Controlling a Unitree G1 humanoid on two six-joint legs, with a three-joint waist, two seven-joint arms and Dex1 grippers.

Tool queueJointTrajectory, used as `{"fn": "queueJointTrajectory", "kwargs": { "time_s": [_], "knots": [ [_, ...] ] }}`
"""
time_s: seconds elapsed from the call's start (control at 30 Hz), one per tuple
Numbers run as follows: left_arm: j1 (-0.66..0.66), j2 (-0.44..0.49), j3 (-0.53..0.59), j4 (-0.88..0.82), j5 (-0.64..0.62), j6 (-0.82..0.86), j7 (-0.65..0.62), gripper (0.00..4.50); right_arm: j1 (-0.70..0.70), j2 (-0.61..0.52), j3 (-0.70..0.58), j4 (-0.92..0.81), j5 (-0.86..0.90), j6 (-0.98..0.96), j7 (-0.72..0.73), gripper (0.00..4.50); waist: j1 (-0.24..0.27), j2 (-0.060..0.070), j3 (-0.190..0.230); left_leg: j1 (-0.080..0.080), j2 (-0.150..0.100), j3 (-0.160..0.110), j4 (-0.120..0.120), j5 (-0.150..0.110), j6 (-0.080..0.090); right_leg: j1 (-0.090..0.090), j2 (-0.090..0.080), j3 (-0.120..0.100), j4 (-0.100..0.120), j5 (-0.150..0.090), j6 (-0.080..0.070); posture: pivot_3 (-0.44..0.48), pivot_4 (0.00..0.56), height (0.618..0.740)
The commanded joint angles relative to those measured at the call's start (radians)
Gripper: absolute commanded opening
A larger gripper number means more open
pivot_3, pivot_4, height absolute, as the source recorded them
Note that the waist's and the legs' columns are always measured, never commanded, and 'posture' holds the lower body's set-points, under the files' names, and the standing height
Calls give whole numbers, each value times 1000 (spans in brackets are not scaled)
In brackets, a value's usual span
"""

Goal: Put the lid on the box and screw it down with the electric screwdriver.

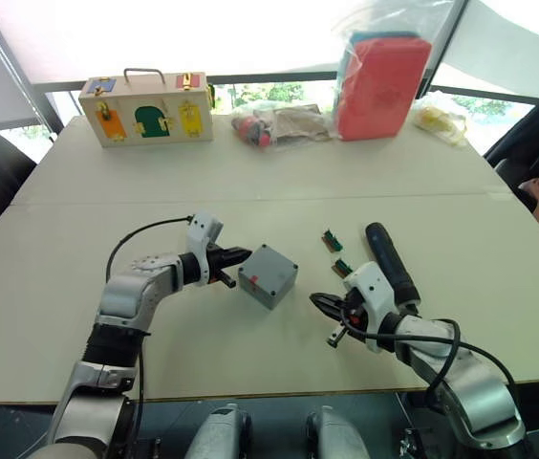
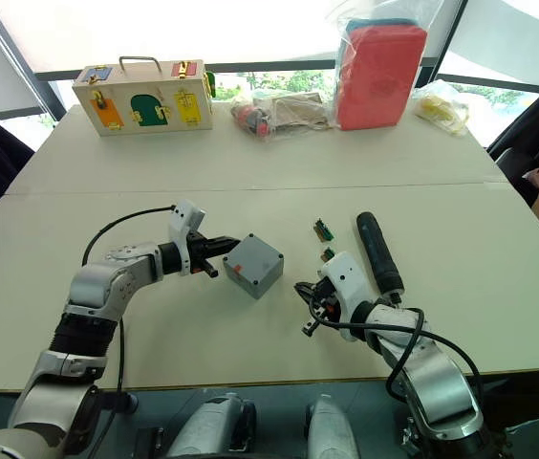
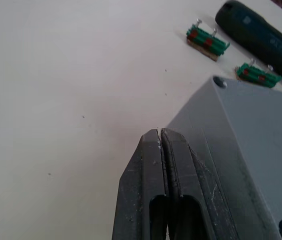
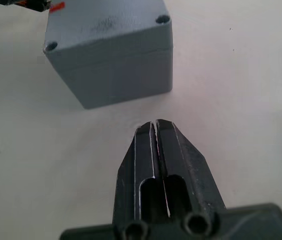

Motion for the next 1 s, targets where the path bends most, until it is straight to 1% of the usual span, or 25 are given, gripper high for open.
{"fn": "queueJointTrajectory", "kwargs": {
  "time_s": [0.03,0.2,0.43,0.67,1.0],
  "knots": [
    [21,19,-8,-56,-19,4,-36,0,-69,11,55,46,9,-43,25,33,1,0,0,0,0,0,0,0,0,0,0,0,0,0,0,0,150,740],
    [76,71,-38,-153,-58,83,-97,0,-160,12,84,128,0,-75,35,33,6,0,0,-1,-1,0,0,0,0,0,-1,0,-1,0,0,0,150,740],
    [110,78,-52,-217,-57,108,-84,0,-157,-46,97,163,0,-114,88,33,7,1,1,-1,-1,0,0,0,0,0,-1,0,-1,0,0,0,150,740],
    [128,77,-59,-244,-61,120,-76,0,-155,-35,93,170,-2,-124,70,33,8,1,1,-1,0,0,0,0,0,-1,-1,0,-1,0,0,0,150,740],
    [131,90,-75,-260,-72,137,-114,0,-136,-30,66,152,12,-119,59,33,8,1,1,-1,0,-1,0,0,0,-1,-1,0,-1,0,0,0,150,740]
  ]
}}
